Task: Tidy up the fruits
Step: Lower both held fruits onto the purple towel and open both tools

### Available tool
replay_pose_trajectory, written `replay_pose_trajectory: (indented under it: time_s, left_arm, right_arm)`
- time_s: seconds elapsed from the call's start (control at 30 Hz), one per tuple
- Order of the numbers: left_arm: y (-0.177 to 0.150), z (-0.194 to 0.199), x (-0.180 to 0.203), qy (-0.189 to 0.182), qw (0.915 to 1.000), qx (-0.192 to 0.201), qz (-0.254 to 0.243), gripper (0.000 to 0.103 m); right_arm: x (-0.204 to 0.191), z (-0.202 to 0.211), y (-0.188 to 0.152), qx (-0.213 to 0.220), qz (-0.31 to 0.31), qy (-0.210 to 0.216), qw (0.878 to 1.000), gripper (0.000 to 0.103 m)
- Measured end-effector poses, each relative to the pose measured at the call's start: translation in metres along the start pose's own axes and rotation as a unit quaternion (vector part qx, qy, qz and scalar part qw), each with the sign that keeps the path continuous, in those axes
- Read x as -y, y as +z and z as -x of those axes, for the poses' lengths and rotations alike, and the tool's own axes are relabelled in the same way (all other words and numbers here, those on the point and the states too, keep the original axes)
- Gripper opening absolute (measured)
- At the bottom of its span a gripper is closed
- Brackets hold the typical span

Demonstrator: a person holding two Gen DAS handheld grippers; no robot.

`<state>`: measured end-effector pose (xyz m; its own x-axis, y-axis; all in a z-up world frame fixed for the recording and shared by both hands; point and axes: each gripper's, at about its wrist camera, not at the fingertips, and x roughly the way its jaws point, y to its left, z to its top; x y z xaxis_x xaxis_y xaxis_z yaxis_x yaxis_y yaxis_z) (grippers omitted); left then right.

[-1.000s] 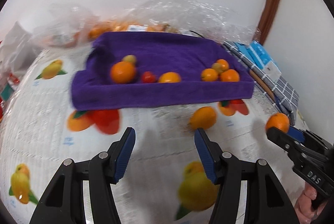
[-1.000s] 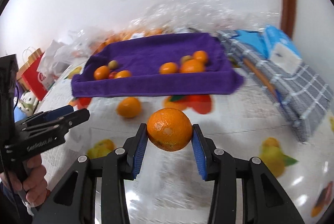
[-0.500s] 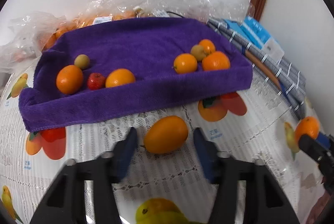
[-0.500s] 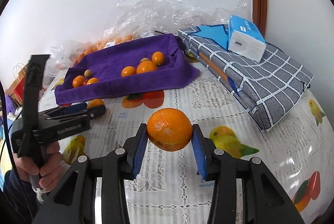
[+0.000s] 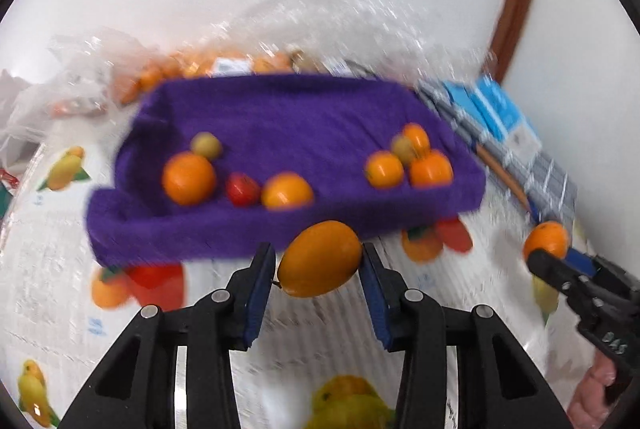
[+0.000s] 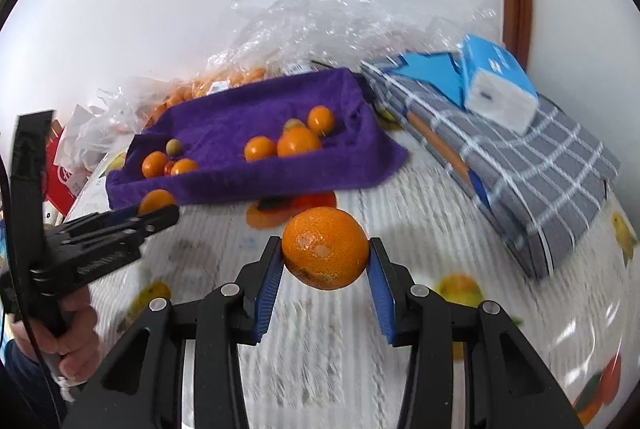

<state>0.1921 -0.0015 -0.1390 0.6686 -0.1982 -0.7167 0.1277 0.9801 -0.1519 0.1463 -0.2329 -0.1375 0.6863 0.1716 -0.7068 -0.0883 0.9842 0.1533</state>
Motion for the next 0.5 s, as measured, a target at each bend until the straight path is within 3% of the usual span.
replay_pose_trajectory:
  time_s: [0.23, 0.5]
  left_arm:
    - [0.050, 0.000, -0.029, 0.026, 0.9993, 0.026, 0.012, 0.041]
    - [0.077, -0.033, -0.052, 0.025, 0.9992, 0.008, 0.031, 0.041]
  right_arm:
    - [-0.015, -0.022, 0.057, 0.028, 0.027, 0.003, 0.999, 0.042]
    - [-0.038, -0.076, 0.101, 0.028, 0.039, 0.047, 0.998, 0.042]
